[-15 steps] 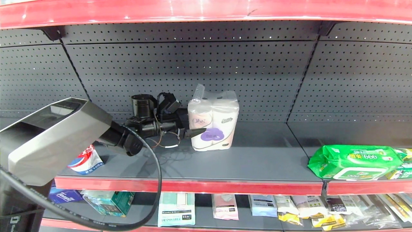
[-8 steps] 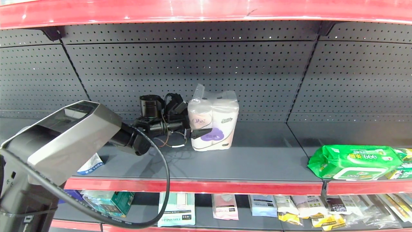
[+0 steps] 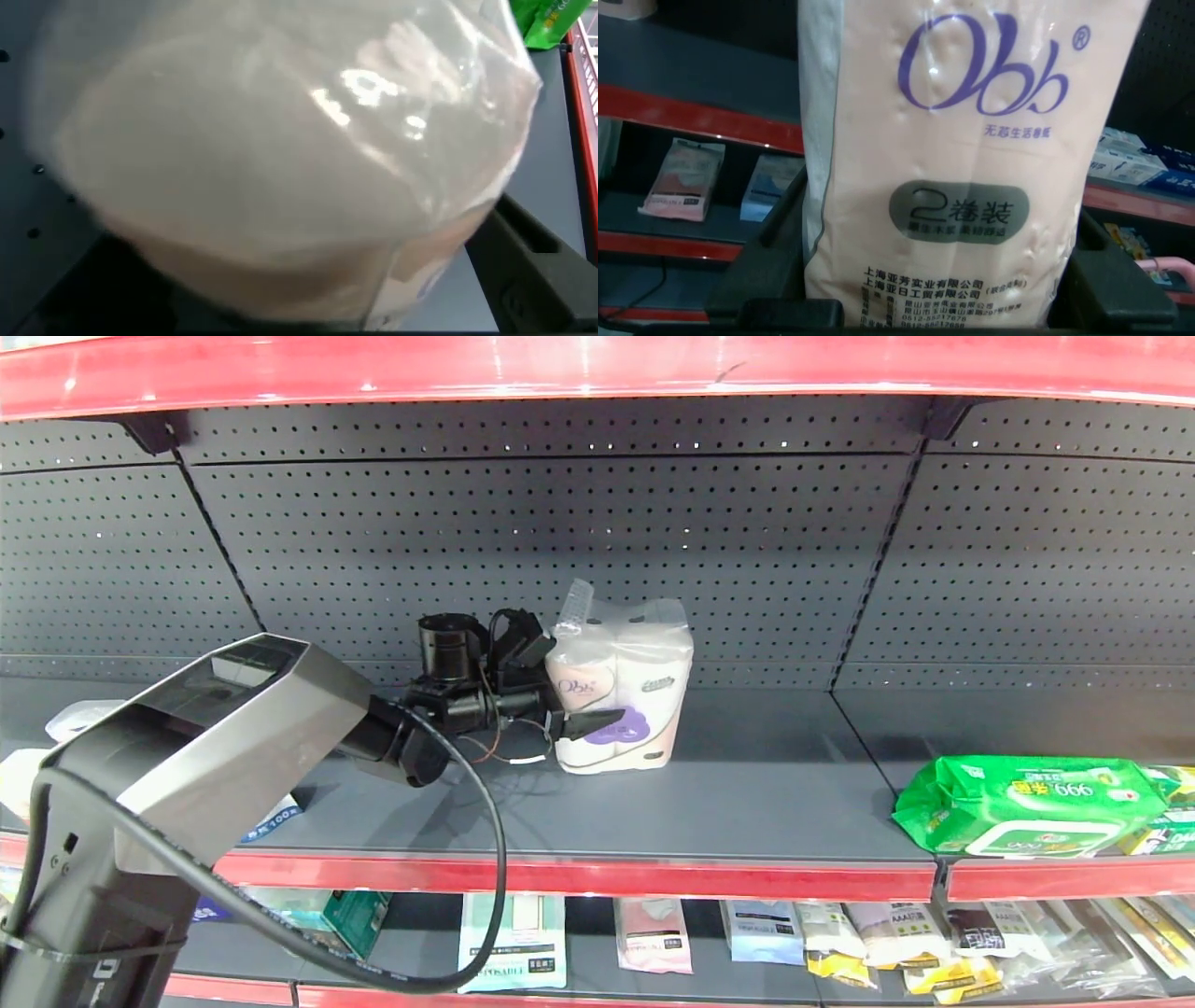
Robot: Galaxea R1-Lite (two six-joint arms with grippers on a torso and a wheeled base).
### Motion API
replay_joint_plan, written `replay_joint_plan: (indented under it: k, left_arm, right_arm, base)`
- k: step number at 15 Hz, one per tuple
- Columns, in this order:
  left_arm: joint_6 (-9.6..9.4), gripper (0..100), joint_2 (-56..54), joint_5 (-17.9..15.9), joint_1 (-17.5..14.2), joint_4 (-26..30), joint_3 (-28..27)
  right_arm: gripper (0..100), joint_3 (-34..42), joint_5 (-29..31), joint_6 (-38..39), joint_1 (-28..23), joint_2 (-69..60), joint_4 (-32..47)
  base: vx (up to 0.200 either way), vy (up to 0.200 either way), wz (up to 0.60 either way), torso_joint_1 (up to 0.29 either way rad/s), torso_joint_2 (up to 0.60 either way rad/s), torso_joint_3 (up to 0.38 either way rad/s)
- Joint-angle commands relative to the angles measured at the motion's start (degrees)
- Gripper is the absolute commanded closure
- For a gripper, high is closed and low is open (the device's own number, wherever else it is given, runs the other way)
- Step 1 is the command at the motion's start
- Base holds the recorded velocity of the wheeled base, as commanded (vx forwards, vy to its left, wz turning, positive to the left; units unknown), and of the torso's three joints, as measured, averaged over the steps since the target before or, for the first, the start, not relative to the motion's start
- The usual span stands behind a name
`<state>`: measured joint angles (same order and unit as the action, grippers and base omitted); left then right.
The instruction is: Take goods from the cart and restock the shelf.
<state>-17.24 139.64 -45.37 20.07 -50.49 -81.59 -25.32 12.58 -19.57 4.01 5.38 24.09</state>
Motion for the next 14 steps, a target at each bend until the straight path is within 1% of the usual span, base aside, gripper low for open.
replay_joint_plan:
  k: [1,3,4,9,12,14]
  left_arm:
    - [0.01,0,0.3,0.0,0.2,0.0,-0.1]
    - [0.27,0,0.6,0.4,0.3,-0.1,-0.1]
    - [0.71,0,0.7,0.4,0.4,-0.3,-0.1]
    - [0.89,0,1.0,0.7,0.8,0.0,-1.8]
    - [0.89,0,1.1,0.7,0.8,0.2,-1.7]
    - [1.24,0,1.2,0.7,0.8,0.2,-1.6]
  right_arm:
    - [100,0.1,0.0,0.0,0.0,0.1,0.0]
    - [100,0.2,0.0,0.1,0.0,0.1,0.0]
    - [100,0.2,0.0,0.1,0.0,0.1,0.0]
    - [100,0.4,0.0,0.1,0.0,0.1,0.0]
    - [100,0.4,0.0,0.1,0.0,0.2,0.0]
    - [100,0.4,0.0,0.1,0.0,0.1,0.0]
  base:
    - [0.000,0.000,0.00,0.000,0.00,0.000]
    - [0.000,0.000,0.00,0.000,0.00,0.000]
    - [0.000,0.000,0.00,0.000,0.00,0.000]
    - [0.000,0.000,0.00,0.000,0.00,0.000]
    - [0.000,0.000,0.00,0.000,0.00,0.000]
    - [0.000,0.000,0.00,0.000,0.00,0.000]
